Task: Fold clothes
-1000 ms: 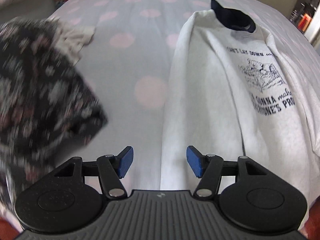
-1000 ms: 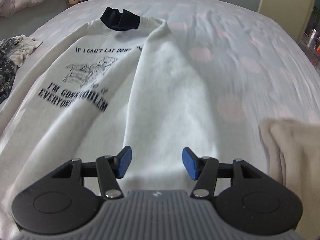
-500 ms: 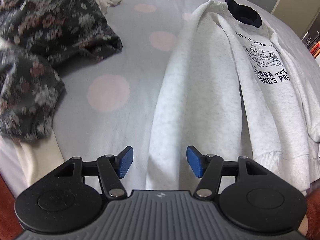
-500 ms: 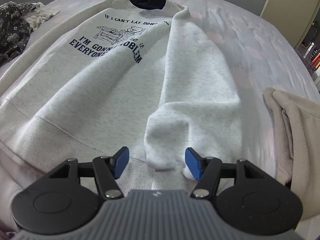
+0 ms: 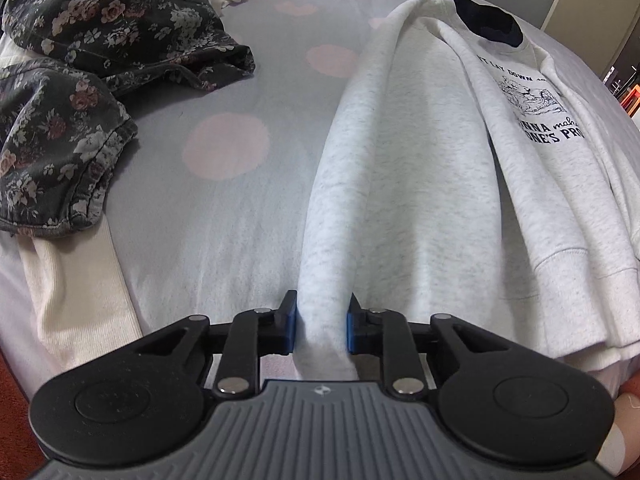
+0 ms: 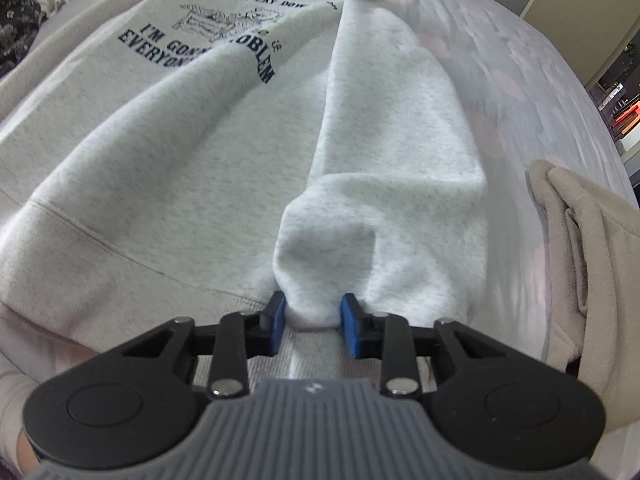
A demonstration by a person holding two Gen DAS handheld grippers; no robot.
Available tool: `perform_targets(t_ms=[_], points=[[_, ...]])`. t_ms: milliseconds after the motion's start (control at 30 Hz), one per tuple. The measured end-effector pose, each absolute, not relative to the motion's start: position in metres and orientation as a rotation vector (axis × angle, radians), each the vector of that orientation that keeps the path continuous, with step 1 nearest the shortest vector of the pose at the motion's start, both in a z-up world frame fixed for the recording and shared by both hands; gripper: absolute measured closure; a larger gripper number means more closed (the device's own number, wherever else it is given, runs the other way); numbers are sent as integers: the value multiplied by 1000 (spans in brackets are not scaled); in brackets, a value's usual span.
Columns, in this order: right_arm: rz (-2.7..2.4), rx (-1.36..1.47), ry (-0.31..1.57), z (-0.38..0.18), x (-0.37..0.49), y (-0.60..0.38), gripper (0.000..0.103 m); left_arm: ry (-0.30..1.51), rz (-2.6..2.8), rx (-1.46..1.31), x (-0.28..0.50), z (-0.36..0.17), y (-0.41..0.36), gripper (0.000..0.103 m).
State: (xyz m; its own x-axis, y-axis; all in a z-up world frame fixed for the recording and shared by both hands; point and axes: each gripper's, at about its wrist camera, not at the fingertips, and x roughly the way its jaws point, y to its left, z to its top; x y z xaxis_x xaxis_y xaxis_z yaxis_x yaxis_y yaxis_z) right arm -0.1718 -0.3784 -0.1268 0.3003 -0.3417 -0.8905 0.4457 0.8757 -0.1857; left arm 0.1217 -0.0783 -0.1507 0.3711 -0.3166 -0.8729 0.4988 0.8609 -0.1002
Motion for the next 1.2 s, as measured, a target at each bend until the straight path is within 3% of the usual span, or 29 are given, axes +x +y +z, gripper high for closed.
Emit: perform_targets(t_ms=[133, 400, 567, 867, 1200], points=[[-546, 93, 1133, -124, -175, -377, 85, 1050, -531, 225, 118, -152, -81, 83], [-567, 154, 1035, -99, -187, -381, 88, 1023, -543, 251, 111, -155, -81, 83], [-592, 122, 952, -48, -186, -400, 89, 1030, -547, 238, 112, -155, -79, 83], [-767, 53, 859, 61, -187, -509, 89, 1036, -543, 228, 113, -154, -79, 83], [-1057, 103, 862, 84, -222, -641, 90, 1043, -525, 237, 113, -154, -83, 83]])
